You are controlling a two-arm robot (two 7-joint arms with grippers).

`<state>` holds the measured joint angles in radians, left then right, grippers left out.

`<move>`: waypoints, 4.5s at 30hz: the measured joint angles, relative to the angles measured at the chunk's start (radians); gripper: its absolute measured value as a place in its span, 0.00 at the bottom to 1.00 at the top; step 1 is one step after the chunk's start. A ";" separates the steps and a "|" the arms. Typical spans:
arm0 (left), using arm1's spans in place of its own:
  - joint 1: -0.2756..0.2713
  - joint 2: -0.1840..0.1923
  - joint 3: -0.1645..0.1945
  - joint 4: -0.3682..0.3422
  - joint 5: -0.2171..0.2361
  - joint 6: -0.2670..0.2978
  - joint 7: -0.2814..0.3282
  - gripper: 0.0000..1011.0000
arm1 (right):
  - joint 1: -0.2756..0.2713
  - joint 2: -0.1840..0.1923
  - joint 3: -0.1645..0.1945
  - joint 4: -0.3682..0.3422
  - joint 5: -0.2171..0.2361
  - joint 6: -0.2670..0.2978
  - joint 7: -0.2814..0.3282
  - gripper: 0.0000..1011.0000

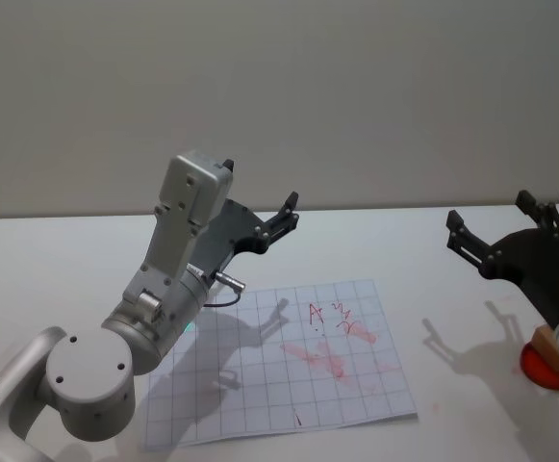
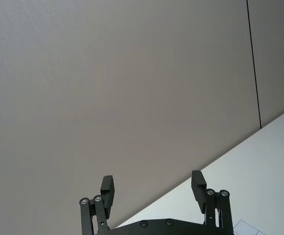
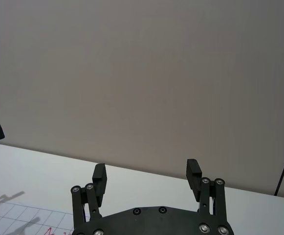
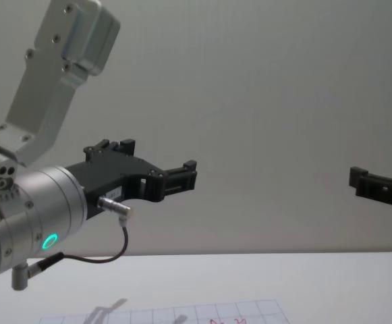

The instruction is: Use the one hand to pick up the stamp and affix it onto the A4 paper.

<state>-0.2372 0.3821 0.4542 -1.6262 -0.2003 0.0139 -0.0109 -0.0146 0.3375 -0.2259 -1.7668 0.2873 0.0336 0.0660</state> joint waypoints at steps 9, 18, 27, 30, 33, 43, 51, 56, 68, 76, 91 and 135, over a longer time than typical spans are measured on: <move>0.000 0.000 0.000 0.000 0.000 0.000 0.000 0.99 | 0.000 0.000 0.000 0.000 0.000 0.000 0.000 0.99; 0.000 0.000 0.000 0.000 0.000 0.000 0.000 0.99 | 0.000 0.000 0.000 0.000 0.000 0.000 0.001 0.99; 0.000 0.000 0.000 0.000 0.000 0.000 0.000 0.99 | 0.000 0.001 0.001 0.000 0.001 0.000 0.003 0.99; 0.000 0.000 0.000 0.000 0.000 0.000 0.000 0.99 | -0.004 0.008 0.006 0.001 0.009 0.000 0.008 0.99; 0.000 0.000 0.000 0.000 0.000 0.000 0.000 0.99 | -0.013 0.020 0.015 -0.002 0.021 0.000 0.013 0.99; 0.000 0.000 0.000 0.000 0.000 0.000 0.000 0.99 | -0.080 0.080 0.051 -0.037 0.079 0.024 0.013 0.99; 0.000 0.000 0.000 0.000 0.000 0.000 0.000 0.99 | -0.157 0.138 0.080 -0.068 0.113 0.080 0.002 0.99; 0.000 0.000 0.000 0.000 0.000 0.000 0.000 0.99 | -0.187 0.162 0.091 -0.075 0.113 0.111 -0.009 0.99; 0.000 0.000 0.000 0.000 0.000 0.000 0.000 0.99 | -0.233 0.205 0.111 -0.080 0.089 0.190 -0.027 0.99; 0.000 0.000 0.000 0.000 0.000 0.000 0.000 0.99 | -0.232 0.213 0.115 -0.068 0.070 0.236 -0.019 0.99; 0.000 0.000 0.000 0.000 0.000 0.000 0.000 0.99 | -0.204 0.198 0.103 -0.029 0.039 0.286 0.010 0.93; 0.000 0.000 0.000 0.000 0.000 0.000 0.000 0.99 | -0.140 0.160 0.086 -0.009 0.036 0.228 0.111 0.21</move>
<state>-0.2372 0.3821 0.4542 -1.6262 -0.2004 0.0138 -0.0109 -0.1545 0.4979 -0.1403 -1.7760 0.3233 0.2613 0.1767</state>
